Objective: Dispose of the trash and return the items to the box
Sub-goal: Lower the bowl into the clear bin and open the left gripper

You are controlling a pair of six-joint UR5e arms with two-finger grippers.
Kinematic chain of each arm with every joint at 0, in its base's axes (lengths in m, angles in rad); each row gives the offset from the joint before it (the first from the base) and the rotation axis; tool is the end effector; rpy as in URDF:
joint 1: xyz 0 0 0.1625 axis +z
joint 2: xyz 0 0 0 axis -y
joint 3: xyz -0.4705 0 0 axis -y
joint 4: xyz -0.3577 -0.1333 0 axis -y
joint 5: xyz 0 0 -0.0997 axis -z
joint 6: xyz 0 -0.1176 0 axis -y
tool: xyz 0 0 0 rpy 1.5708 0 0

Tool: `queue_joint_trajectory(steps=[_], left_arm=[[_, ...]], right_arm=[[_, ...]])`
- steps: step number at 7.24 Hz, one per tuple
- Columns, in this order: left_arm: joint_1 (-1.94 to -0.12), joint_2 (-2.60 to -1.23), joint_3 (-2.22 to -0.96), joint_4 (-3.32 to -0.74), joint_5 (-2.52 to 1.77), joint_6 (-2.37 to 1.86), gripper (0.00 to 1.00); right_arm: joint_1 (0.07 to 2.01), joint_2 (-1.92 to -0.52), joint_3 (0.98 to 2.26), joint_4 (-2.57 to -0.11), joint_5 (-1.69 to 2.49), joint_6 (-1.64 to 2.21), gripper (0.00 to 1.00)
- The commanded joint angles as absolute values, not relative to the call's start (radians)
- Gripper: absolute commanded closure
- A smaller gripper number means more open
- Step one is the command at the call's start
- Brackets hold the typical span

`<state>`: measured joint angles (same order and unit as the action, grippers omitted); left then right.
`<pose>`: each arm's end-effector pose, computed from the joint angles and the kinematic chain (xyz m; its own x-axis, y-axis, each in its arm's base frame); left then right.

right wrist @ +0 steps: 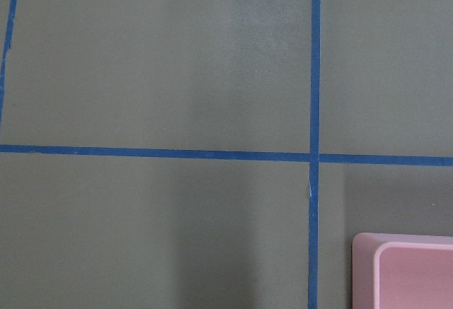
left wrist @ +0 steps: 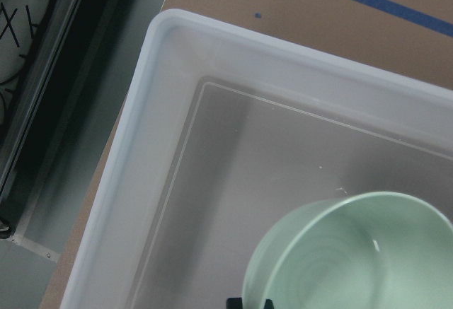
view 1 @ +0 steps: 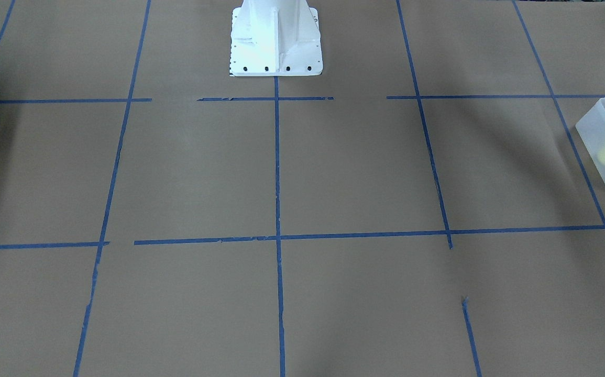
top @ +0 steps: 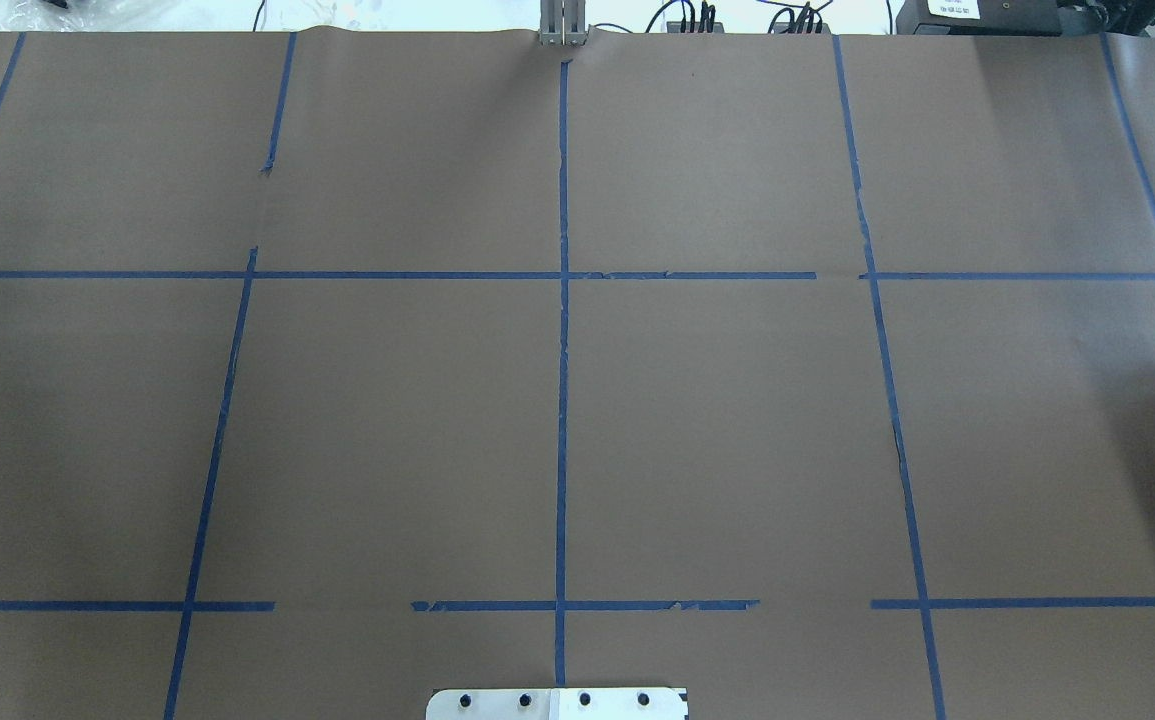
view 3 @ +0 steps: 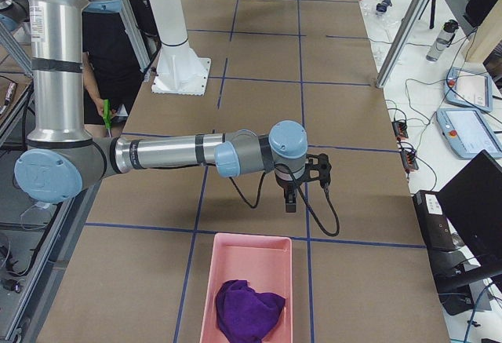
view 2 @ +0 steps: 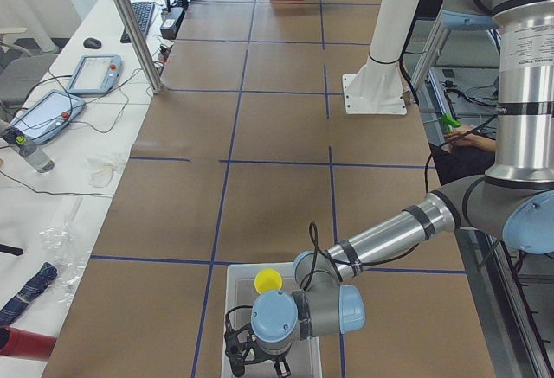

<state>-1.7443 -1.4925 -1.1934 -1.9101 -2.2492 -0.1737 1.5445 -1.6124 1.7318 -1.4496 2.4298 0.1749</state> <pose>-0.1230 -0.3569 0.8915 0.7133 -0.3722 -0.5939 0.2993 0.9280 -0.2221 0.0324 -0.4517 0.6408 0.6428 -0.0256 0.7656 -0.0877 0.9904 0.1067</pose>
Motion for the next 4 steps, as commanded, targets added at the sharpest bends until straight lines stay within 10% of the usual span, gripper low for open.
queue_joint_trajectory(steps=[1,4], left_arm=[[-1.744,-1.503,-1.203,-1.910,-2.214,-0.173,0.00],[-1.750,-1.508,-1.432,-1.902,-2.209,-0.186,0.00]], right_arm=[[1.543,-1.612,1.733,-1.448,2.430,0.175,0.00],[1.543,-1.603,1.732,-1.450,2.430,0.175,0.00]])
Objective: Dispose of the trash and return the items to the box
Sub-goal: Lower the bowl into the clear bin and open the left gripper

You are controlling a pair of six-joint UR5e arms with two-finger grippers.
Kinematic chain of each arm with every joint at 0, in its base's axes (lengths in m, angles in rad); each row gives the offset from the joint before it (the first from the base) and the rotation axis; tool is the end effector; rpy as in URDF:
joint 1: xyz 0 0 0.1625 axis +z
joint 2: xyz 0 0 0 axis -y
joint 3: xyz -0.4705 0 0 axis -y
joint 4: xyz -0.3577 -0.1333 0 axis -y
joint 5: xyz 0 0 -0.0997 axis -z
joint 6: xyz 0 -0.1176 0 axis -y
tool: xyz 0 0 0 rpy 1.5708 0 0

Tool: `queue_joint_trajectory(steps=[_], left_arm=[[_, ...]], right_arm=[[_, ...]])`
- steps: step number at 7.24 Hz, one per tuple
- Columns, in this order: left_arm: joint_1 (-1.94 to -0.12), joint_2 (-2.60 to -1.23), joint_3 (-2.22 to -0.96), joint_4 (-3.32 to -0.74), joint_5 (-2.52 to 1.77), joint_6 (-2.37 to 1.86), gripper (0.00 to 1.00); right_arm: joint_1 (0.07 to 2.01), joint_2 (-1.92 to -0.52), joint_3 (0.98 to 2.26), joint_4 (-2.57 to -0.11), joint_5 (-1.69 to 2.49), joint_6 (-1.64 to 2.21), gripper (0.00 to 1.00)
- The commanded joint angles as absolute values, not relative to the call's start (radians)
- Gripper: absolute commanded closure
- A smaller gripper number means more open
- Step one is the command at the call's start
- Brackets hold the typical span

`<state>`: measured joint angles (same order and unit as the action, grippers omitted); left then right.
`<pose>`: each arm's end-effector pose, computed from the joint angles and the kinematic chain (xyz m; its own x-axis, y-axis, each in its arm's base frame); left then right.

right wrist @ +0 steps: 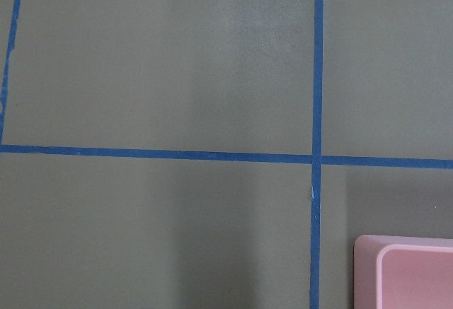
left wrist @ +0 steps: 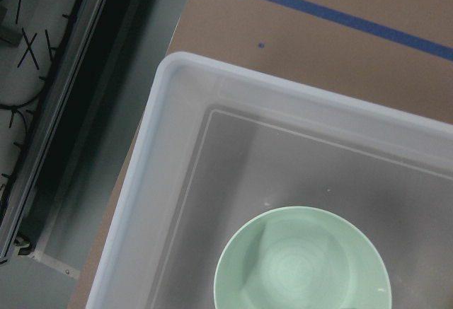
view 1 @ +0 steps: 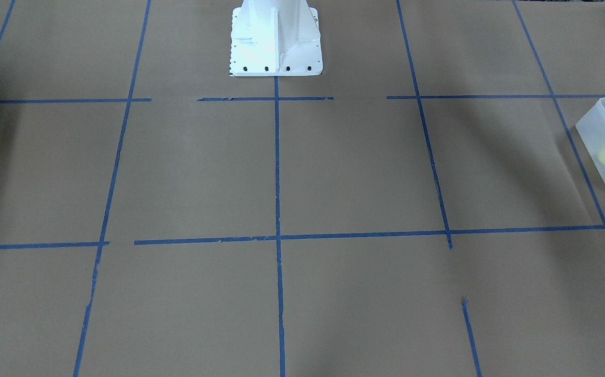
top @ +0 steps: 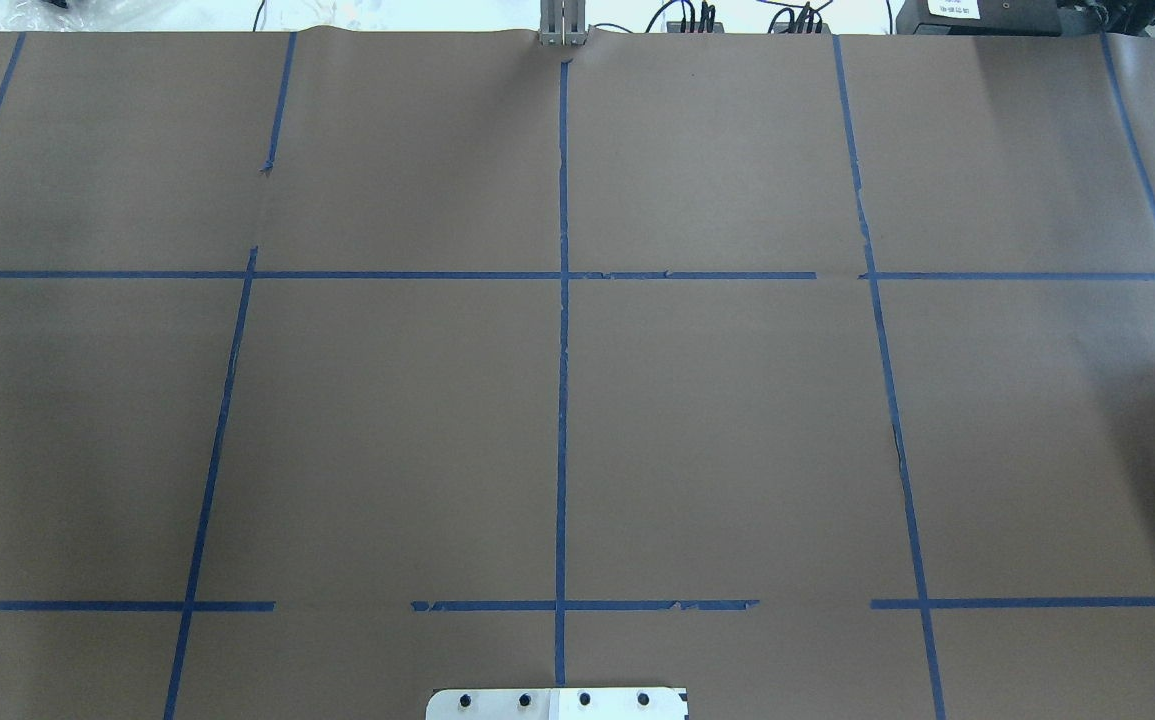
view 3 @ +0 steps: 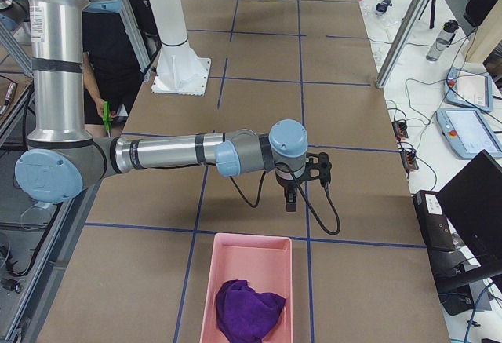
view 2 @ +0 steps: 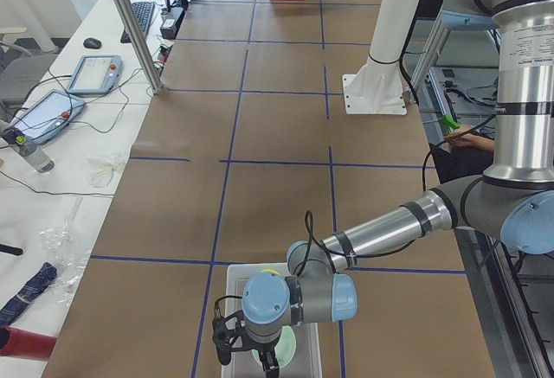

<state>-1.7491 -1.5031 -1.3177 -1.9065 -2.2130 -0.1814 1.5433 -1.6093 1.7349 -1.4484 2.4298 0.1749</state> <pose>-0.1344 -0.3911 0.8374 0.7447 -0.3086 -0.5918 0.3169 0.9439 -0.0934 0.0318 -0.4533 0.6378 0.6426 -0.0320 0.7655 -0.0865 0.9897 0.1140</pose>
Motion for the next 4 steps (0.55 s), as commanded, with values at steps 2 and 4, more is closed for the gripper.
queue_joint_trajectory(steps=[2,4], left_arm=[[-1.746,-1.516,-1.599,-1.900,-2.221,-0.183,0.00],[-1.744,-1.520,-1.635,-1.933,-2.302,-0.179,0.00]], right_arm=[[1.545,-1.603,1.736,-1.448,2.433,0.175,0.00],[1.545,-1.603,1.733,-1.447,2.433,0.175,0.00]])
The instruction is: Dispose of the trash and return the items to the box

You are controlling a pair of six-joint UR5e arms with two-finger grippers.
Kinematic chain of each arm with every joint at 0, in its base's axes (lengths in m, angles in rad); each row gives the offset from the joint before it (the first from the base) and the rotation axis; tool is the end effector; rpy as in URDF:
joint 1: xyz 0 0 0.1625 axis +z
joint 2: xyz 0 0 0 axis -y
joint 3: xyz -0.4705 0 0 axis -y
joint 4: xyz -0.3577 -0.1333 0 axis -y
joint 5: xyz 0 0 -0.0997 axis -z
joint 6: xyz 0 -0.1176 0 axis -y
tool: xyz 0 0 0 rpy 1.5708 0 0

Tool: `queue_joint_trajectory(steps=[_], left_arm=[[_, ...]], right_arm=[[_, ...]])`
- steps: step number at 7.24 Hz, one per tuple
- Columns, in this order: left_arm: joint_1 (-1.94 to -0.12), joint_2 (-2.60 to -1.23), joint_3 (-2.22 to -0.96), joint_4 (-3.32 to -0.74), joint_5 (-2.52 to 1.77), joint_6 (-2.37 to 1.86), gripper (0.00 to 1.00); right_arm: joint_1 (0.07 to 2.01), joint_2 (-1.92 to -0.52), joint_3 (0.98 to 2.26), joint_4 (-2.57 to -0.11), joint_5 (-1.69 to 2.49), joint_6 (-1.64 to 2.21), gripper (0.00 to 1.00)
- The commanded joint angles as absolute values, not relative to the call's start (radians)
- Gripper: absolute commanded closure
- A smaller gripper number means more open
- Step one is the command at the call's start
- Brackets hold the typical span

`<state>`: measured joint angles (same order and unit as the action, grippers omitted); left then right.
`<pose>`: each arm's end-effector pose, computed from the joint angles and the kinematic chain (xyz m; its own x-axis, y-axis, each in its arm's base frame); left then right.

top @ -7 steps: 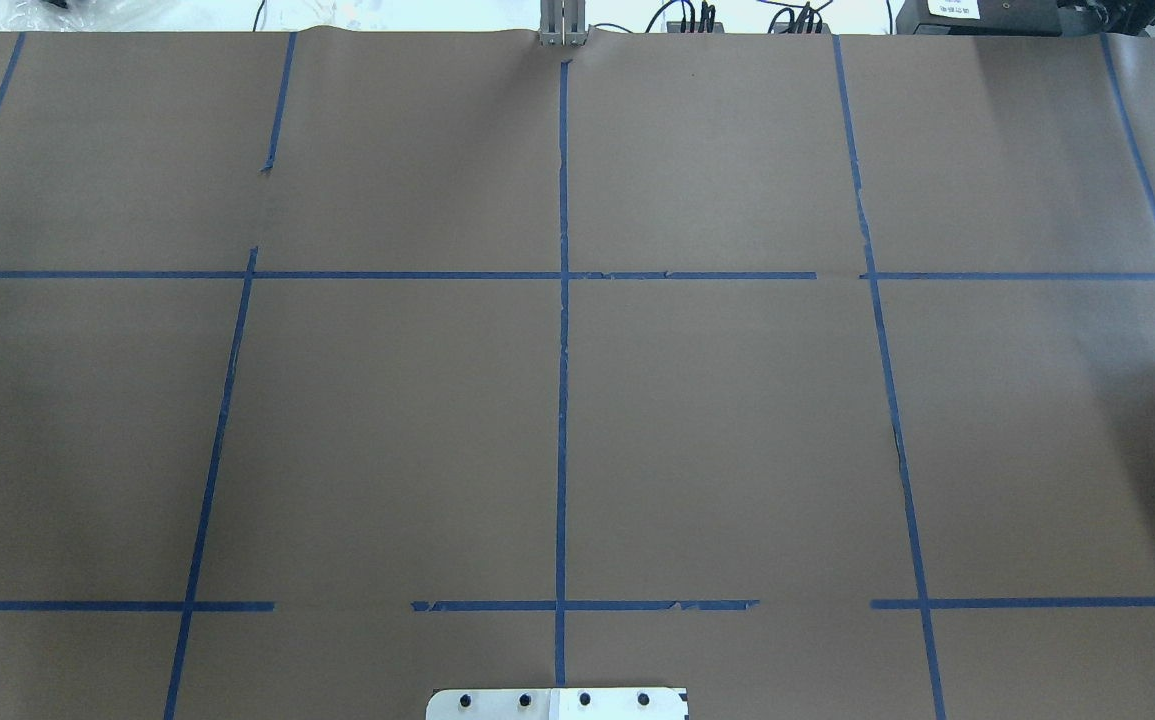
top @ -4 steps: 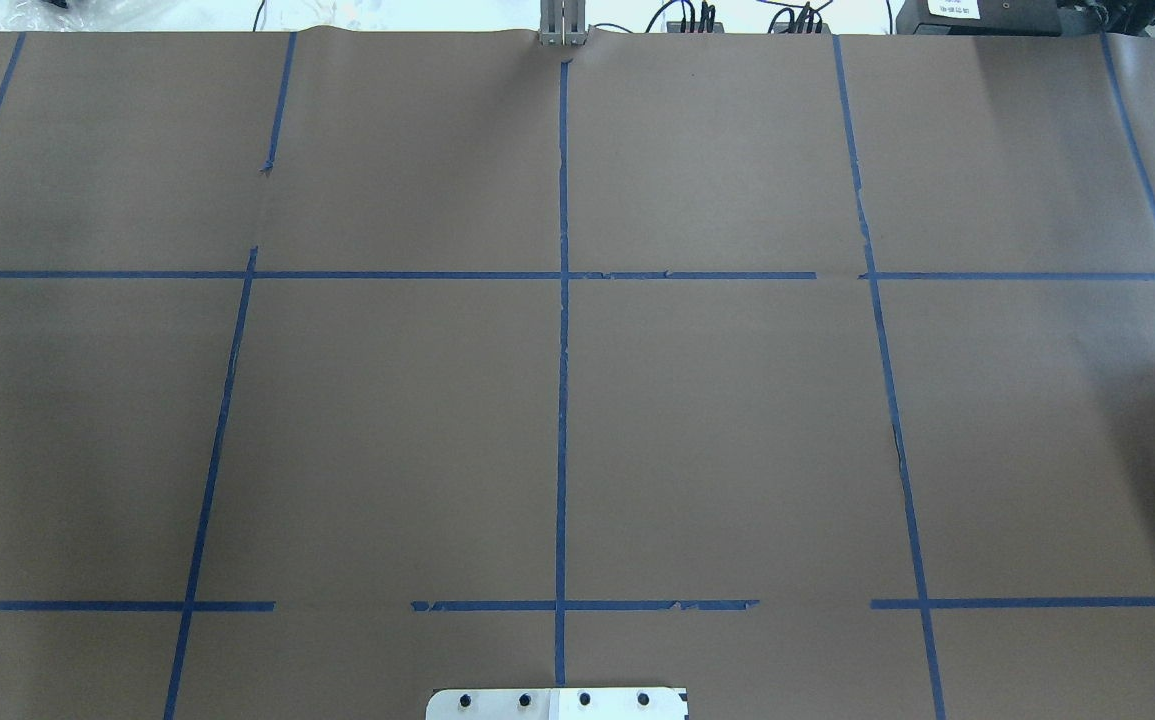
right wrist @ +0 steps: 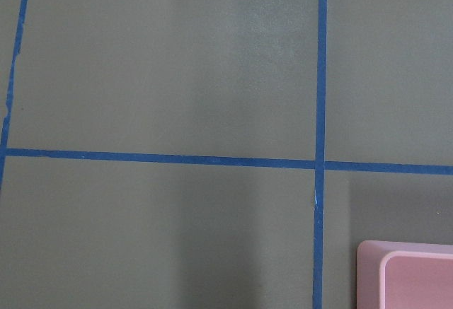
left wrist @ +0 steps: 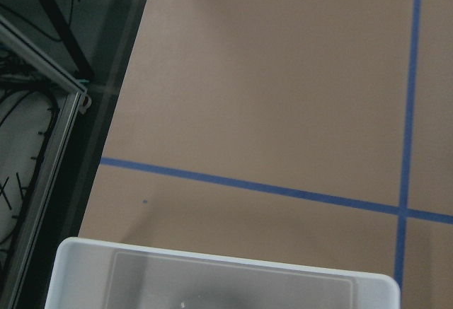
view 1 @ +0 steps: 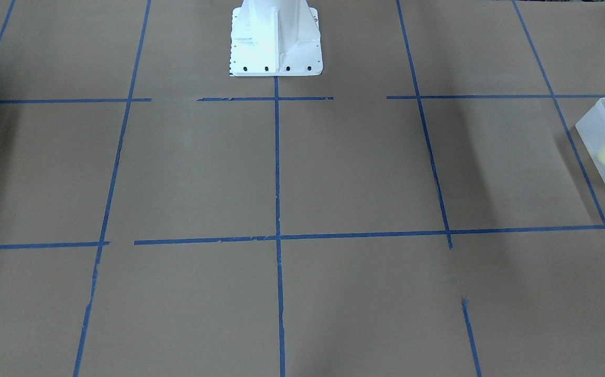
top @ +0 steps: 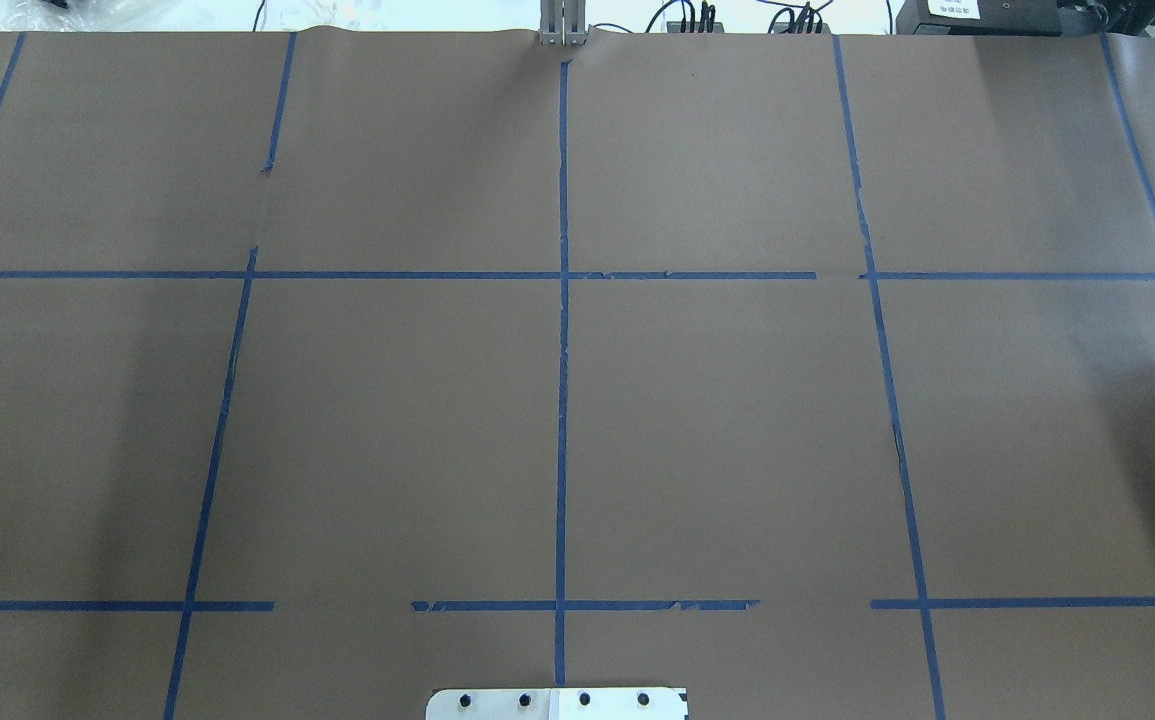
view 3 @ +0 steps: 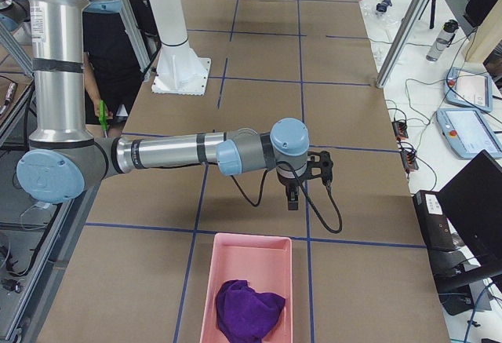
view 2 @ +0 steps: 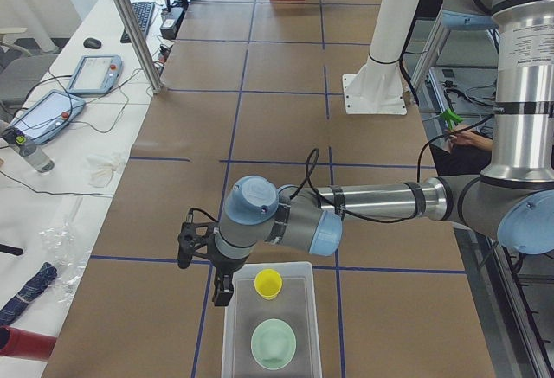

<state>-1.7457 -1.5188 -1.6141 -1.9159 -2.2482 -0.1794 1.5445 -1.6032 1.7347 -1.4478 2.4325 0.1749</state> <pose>-0.1383 -0.4402 0.6891 0.7611 -0.0988 -0.6410 0.3050 0.9268 0.2192 0.0321 -0.4561 0.6349 0.6405 -0.0366 0.7671 -0.0873 0.9889 0.1201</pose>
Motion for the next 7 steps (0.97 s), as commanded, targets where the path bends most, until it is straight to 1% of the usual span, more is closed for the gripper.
queue_joint_trajectory(steps=[1,2,3,4,5,6,7], left_arm=[[-1.743,-1.525,-1.641,-1.930,-2.318,-0.179,0.00],[-1.726,-1.529,-1.667,-1.915,-2.319,-0.175,0.00],[-1.654,-1.538,-1.710,-1.869,-2.316,-0.176,0.00],[-1.585,-1.542,-1.756,-1.753,-2.312,-0.176,0.00],[-1.521,-1.537,-1.770,-1.712,-2.306,-0.175,0.00],[-1.485,-1.531,-1.758,-1.710,-2.303,-0.172,0.00],[-1.483,-1.529,-1.749,-1.710,-2.303,-0.172,0.00]], right_arm=[[1.545,-1.603,1.733,-1.448,2.433,0.175,0.00],[1.545,-1.603,1.733,-1.448,2.433,0.175,0.00],[1.545,-1.605,1.733,-1.450,2.433,0.173,0.00],[1.545,-1.606,1.735,-1.447,2.436,0.173,0.00],[1.545,-1.606,1.735,-1.439,2.436,0.173,0.00],[1.545,-1.606,1.735,-1.437,2.437,0.172,0.00],[1.545,-1.606,1.732,-1.439,2.439,0.173,0.00]])
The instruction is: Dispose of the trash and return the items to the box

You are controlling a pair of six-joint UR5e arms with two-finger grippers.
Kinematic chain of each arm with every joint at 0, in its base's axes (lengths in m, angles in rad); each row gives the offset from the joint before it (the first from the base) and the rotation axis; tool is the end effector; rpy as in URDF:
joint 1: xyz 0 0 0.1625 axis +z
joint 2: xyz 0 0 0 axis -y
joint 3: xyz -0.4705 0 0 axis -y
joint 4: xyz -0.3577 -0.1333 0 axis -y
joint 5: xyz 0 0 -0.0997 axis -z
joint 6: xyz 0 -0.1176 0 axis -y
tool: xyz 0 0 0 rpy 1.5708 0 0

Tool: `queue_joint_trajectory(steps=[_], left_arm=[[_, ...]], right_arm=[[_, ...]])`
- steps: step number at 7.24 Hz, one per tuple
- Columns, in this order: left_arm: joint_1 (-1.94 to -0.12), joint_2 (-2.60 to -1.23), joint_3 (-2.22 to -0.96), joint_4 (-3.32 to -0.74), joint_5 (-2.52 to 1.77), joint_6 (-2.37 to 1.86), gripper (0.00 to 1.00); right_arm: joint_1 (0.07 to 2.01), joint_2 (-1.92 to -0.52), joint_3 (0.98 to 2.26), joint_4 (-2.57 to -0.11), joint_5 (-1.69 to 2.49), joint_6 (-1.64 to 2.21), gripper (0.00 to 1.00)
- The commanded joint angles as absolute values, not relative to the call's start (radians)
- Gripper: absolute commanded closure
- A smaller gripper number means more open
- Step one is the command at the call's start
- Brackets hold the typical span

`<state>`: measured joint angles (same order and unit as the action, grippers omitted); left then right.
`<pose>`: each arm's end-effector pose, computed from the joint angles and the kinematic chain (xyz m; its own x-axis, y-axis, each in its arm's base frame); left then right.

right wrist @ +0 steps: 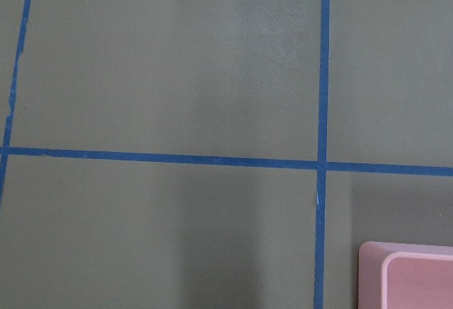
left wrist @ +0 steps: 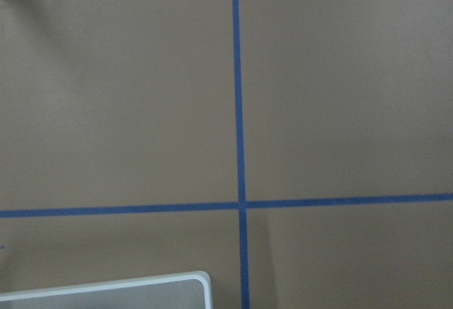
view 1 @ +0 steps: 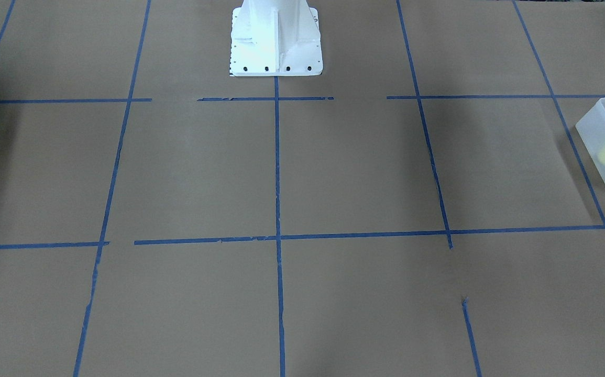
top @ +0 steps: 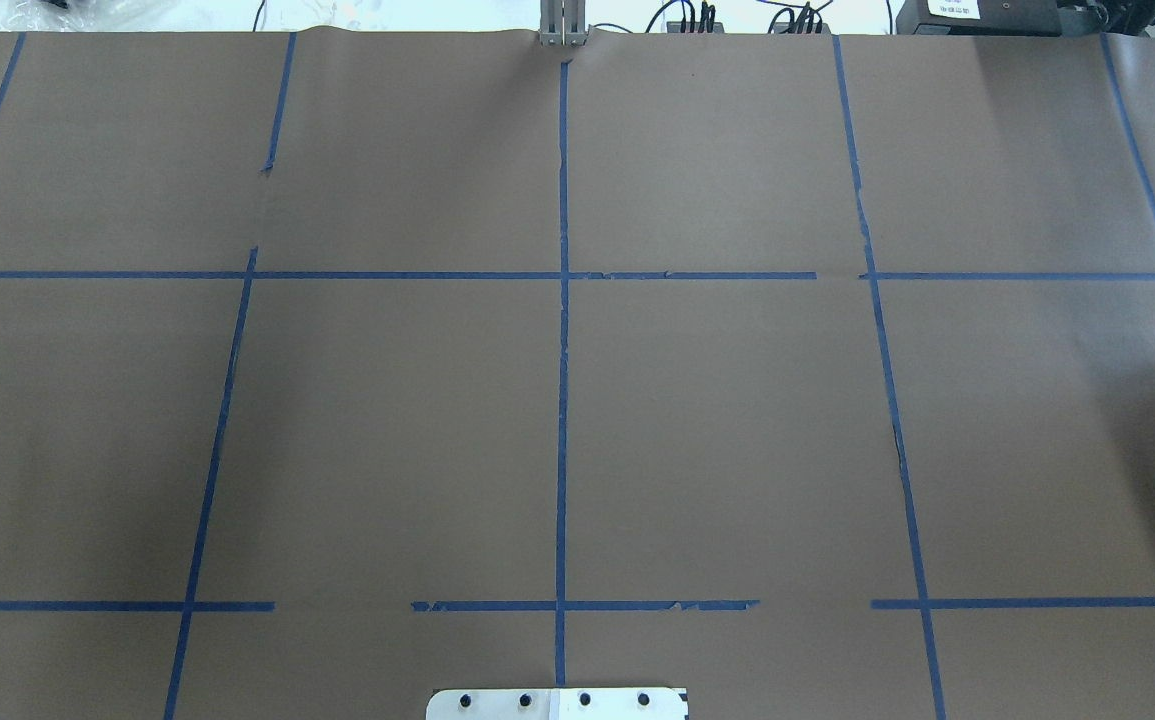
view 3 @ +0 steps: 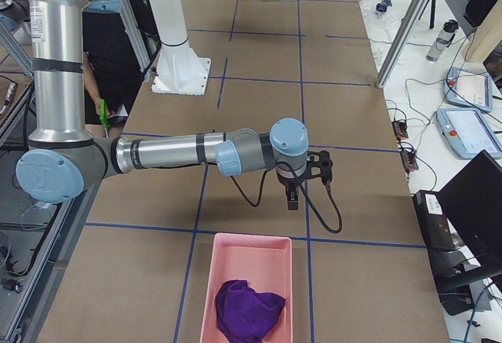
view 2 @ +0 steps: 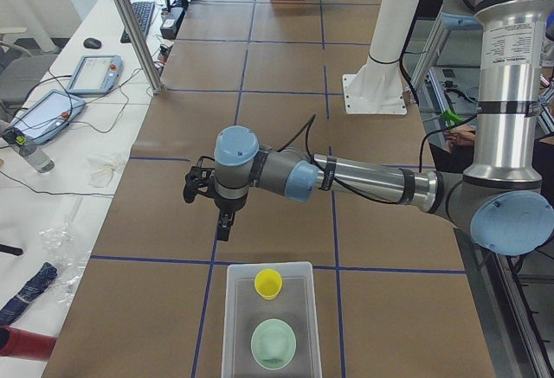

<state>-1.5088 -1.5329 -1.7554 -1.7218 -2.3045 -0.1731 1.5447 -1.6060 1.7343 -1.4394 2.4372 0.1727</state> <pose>-0.0261 -0.4595 0.6346 0.7284 0.0741 -0.6811 0.0672 0.9816 0.1787 0.0318 -0.4551 0.6349 0.6370 -0.0433 0.7696 -0.0855 0.9883 0.1264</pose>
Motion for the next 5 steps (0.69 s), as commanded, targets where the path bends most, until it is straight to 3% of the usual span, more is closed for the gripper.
queue_joint_trajectory(steps=[1,5], left_arm=[[-1.483,-1.532,-1.715,-1.710,-2.304,-0.172,0.00],[-1.493,-1.546,-1.677,-1.651,-2.304,-0.170,0.00]], right_arm=[[1.545,-1.614,1.732,-1.439,2.439,0.173,0.00],[1.545,-1.634,1.723,-1.450,2.433,0.173,0.00]])
